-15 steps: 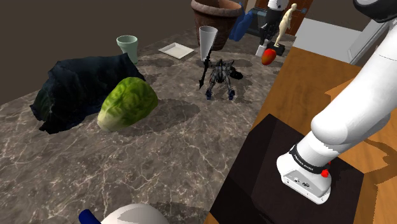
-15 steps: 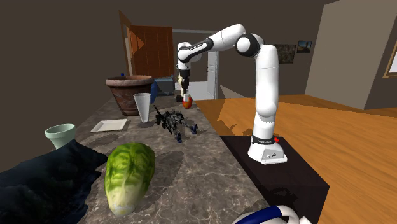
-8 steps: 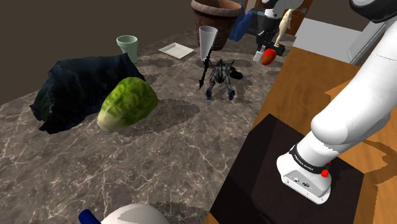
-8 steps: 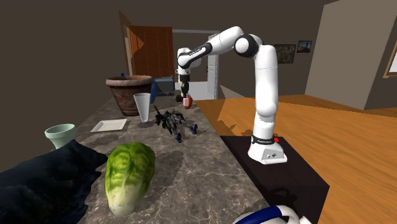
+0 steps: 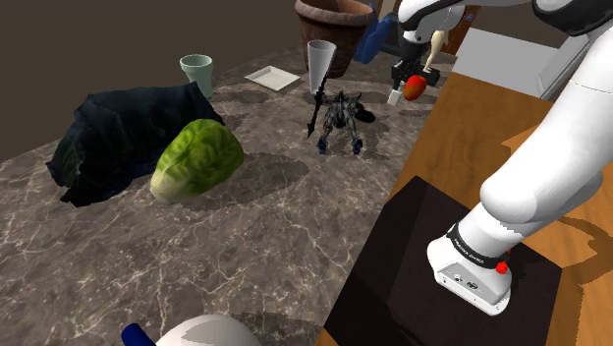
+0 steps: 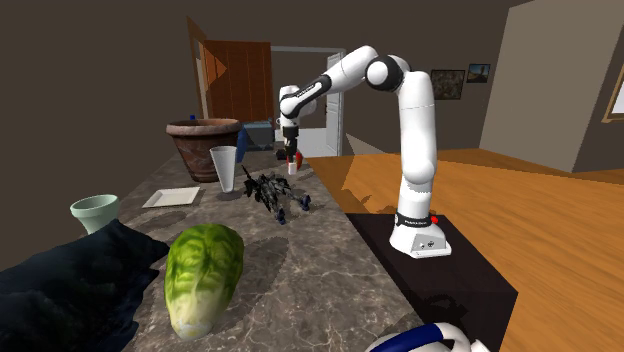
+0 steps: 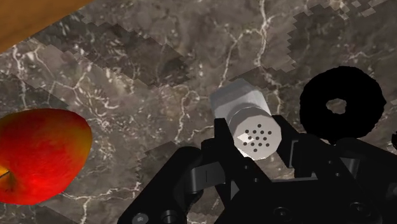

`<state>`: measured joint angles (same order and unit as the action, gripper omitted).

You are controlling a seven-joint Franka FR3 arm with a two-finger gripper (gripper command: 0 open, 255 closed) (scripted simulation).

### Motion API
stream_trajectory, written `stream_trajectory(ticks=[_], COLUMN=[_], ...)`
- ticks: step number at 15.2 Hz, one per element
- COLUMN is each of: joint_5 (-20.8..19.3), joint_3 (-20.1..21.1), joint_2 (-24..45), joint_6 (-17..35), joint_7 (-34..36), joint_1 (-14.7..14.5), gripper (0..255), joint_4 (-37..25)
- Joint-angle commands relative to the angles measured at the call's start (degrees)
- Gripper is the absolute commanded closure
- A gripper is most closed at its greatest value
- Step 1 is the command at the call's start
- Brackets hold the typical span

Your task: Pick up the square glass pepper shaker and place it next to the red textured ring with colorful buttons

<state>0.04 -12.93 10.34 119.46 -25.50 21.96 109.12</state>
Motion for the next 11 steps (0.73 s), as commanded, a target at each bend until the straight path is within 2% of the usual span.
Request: stream_trajectory(ticks=[1,5,11], joint_5=[0.2,0.5,0.6], joint_3=[0.0,0.0,0.1], joint_2=[0.7,2.0,2.1], joint_6=[1.5,4.2,4.5], joint_7=[-0.2,-0.4,-0.4], joint_1=[0.1,0.2,0.2], gripper=[255,255,255], joint_4=[0.8,2.3,2.4])
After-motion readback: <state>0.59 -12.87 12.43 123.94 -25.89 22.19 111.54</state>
